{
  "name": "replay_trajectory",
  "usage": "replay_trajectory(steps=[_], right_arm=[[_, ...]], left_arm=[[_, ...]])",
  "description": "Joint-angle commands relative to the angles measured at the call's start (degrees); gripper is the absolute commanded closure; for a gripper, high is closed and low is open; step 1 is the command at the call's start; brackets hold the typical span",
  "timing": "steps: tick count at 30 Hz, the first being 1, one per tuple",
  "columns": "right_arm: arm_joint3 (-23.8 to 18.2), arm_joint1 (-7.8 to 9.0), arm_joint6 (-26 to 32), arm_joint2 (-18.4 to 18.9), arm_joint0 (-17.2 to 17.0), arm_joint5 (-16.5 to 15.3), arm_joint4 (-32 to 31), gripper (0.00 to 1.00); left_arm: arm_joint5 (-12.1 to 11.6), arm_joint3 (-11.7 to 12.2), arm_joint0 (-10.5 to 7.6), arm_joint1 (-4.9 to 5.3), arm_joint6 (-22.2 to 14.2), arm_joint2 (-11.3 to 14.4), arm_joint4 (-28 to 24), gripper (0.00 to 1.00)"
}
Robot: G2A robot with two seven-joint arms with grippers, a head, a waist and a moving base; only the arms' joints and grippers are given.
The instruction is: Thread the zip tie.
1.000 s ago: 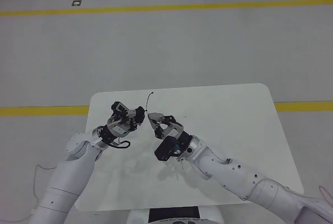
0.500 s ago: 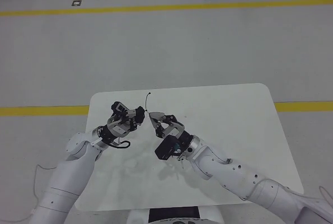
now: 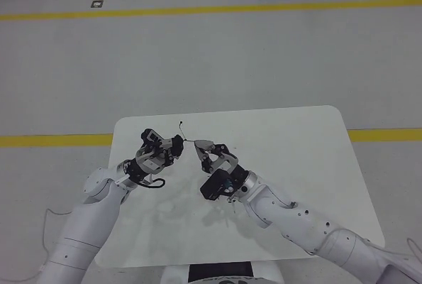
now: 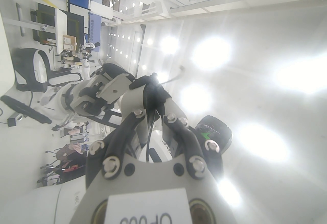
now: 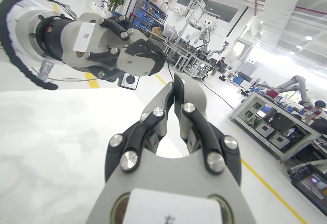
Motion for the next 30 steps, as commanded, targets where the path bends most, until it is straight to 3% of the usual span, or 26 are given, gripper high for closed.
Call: replay_trajectory(steps=[1,30], right_arm=[[-0.1,0.13,0.06,0.2,-0.15,0.02,0.0,1.0],[-1.24,1.31,0.25,2.09,-1.56,-0.36,0.0,1.0]], left_arm=[[0.0,0.0,0.0,0.0,0.0,0.0,0.0,1.0],[0.0,0.0,0.0,0.0,0.0,0.0,0.0,1.0]])
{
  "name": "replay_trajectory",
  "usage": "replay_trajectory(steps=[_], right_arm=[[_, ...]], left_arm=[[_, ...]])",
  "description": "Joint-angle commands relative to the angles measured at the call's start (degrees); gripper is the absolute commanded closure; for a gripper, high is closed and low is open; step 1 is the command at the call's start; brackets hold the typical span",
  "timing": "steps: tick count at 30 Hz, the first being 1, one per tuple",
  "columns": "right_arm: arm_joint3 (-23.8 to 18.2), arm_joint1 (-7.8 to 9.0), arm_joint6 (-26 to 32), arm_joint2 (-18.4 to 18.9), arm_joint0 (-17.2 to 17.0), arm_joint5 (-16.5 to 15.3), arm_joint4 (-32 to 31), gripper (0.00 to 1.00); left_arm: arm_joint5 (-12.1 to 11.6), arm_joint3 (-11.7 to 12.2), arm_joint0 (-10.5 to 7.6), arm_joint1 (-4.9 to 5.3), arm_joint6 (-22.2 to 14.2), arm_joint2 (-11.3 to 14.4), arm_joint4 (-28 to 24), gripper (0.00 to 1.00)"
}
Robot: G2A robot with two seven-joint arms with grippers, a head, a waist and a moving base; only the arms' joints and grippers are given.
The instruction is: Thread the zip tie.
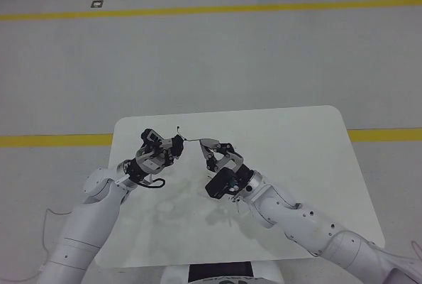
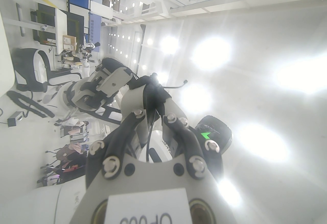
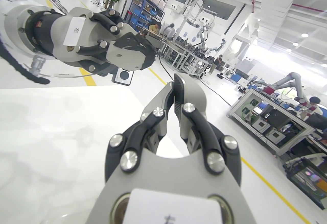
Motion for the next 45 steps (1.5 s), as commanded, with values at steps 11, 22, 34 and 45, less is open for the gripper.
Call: replay_trajectory(steps=[11,22,34,45], right_arm=[[0.1,0.23,-0.05,0.88,-0.7,0.12,0.0,1.0],[-0.04,0.48,-0.07,1.68,-1.57,0.33,0.0,1.0],[-0.07,0.62,0.31,2.31,-2.05,0.49,0.0,1.0],[-0.06,0.73,0.73,2.9,-2.57,0.5,0.0,1.0]], left_arm=[[0.0,0.0,0.0,0.0,0.0,0.0,0.0,1.0],[0.0,0.0,0.0,0.0,0.0,0.0,0.0,1.0],[0.0,0.0,0.0,0.0,0.0,0.0,0.0,1.0],[0.0,0.0,0.0,0.0,0.0,0.0,0.0,1.0]])
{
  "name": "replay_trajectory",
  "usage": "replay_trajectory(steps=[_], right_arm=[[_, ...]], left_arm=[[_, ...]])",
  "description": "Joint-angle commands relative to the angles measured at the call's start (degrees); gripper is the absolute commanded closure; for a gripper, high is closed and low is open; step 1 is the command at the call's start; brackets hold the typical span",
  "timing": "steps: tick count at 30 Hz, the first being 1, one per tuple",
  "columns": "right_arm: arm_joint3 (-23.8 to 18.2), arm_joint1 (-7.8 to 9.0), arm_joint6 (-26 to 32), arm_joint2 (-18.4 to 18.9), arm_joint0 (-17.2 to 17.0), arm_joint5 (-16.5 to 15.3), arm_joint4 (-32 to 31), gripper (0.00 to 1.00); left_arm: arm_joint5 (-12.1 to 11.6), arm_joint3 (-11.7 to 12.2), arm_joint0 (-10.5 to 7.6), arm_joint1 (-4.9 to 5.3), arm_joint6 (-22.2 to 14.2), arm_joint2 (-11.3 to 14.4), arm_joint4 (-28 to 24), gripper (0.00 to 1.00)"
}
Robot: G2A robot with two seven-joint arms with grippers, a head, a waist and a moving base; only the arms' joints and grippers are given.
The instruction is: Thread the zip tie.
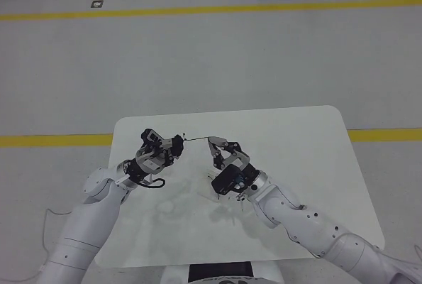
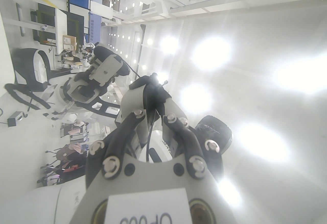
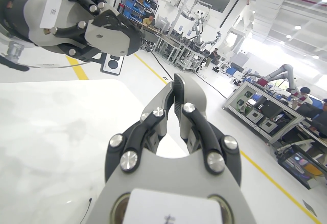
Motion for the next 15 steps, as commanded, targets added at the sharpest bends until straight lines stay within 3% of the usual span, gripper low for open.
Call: replay_trajectory(steps=[1,15], right_arm=[[-0.01,0.0,0.13,0.1,-0.09,0.03,0.0,1.0],[0.08,-0.05,0.84,0.77,-0.63,0.08,0.0,1.0]], left_arm=[[0.0,0.0,0.0,0.0,0.0,0.0,0.0,1.0],[0.0,0.0,0.0,0.0,0.0,0.0,0.0,1.0]])
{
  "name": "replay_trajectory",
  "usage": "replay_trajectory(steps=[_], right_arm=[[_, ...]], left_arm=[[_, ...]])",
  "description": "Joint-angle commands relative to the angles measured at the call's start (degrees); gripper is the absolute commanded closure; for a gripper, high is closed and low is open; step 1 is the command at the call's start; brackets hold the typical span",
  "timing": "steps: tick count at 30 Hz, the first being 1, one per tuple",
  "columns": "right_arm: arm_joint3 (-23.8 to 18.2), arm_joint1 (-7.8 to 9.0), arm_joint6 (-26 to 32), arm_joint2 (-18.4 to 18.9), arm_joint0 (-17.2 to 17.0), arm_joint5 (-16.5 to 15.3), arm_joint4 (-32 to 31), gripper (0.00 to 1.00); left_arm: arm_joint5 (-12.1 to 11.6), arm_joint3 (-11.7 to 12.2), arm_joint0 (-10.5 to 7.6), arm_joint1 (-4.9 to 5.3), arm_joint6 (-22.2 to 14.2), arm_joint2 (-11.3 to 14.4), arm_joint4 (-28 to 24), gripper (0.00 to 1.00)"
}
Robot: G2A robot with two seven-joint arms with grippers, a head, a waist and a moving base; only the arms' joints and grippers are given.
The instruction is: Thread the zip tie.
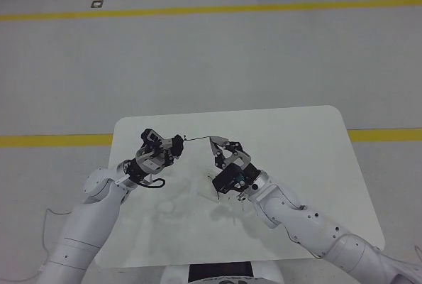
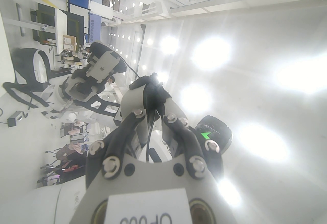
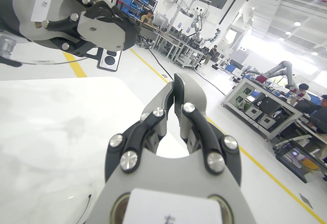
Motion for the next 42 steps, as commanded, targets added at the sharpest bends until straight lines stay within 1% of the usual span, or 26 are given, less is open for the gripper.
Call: replay_trajectory(steps=[1,23,37,42], right_arm=[[0.02,0.0,0.06,0.1,-0.06,0.05,0.0,1.0],[-0.45,0.35,1.37,2.01,-1.69,1.5,0.0,1.0],[-0.39,0.52,1.78,4.33,-3.22,1.12,0.0,1.0],[-0.47,0.72,2.23,5.81,-4.02,1.27,0.0,1.0]], left_arm=[[0.0,0.0,0.0,0.0,0.0,0.0,0.0,1.0],[0.0,0.0,0.0,0.0,0.0,0.0,0.0,1.0],[0.0,0.0,0.0,0.0,0.0,0.0,0.0,1.0],[0.0,0.0,0.0,0.0,0.0,0.0,0.0,1.0]])
